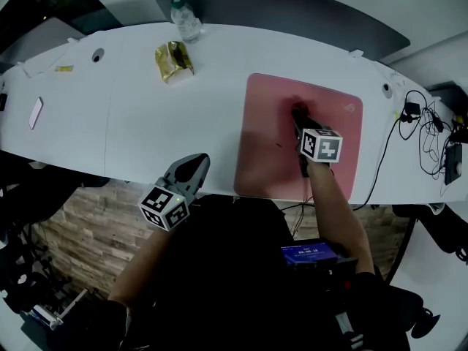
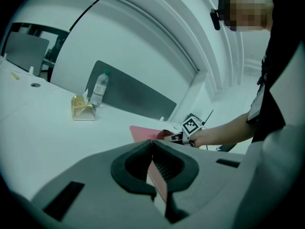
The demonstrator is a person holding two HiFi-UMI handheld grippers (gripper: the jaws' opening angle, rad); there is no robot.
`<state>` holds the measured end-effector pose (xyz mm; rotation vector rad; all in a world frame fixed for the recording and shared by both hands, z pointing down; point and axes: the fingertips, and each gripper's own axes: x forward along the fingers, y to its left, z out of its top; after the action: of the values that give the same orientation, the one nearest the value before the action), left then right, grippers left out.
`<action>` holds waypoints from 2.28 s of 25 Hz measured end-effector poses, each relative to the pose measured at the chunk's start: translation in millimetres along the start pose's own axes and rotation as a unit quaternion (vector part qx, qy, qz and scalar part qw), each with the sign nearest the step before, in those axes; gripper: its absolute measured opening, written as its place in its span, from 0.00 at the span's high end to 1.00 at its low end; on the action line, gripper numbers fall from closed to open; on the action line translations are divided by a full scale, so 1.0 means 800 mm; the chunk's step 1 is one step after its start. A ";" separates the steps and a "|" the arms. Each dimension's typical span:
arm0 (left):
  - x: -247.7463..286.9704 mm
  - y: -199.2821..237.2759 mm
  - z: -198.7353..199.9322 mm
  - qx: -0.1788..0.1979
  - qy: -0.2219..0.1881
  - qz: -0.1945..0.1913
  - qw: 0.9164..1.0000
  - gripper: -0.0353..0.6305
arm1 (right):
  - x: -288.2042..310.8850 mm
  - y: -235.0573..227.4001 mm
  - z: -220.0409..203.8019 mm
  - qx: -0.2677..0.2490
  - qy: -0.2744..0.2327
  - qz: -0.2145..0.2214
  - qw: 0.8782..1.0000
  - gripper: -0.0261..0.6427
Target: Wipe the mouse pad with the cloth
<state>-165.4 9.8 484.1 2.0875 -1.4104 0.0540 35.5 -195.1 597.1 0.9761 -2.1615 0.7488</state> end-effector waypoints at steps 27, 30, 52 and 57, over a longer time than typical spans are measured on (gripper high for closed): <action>-0.022 0.071 0.011 -0.013 0.011 -0.021 1.000 0.93 | 0.081 0.230 0.022 0.015 0.020 0.150 0.988 0.79; -0.021 0.072 0.013 -0.014 0.012 -0.026 0.999 0.93 | 0.088 0.249 0.023 0.027 0.025 0.171 0.985 0.79; 0.011 0.042 0.017 -0.005 0.021 -0.027 0.999 0.93 | 0.089 0.131 0.066 0.022 0.001 0.082 0.996 0.79; 0.029 0.021 0.015 0.003 0.028 -0.033 0.999 0.93 | 0.074 0.094 0.061 0.003 0.005 0.063 0.998 0.79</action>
<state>-173.0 -19.7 490.8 2.1199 -1.3087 0.0900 -70.2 -212.7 592.4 0.8427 -2.2285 0.8189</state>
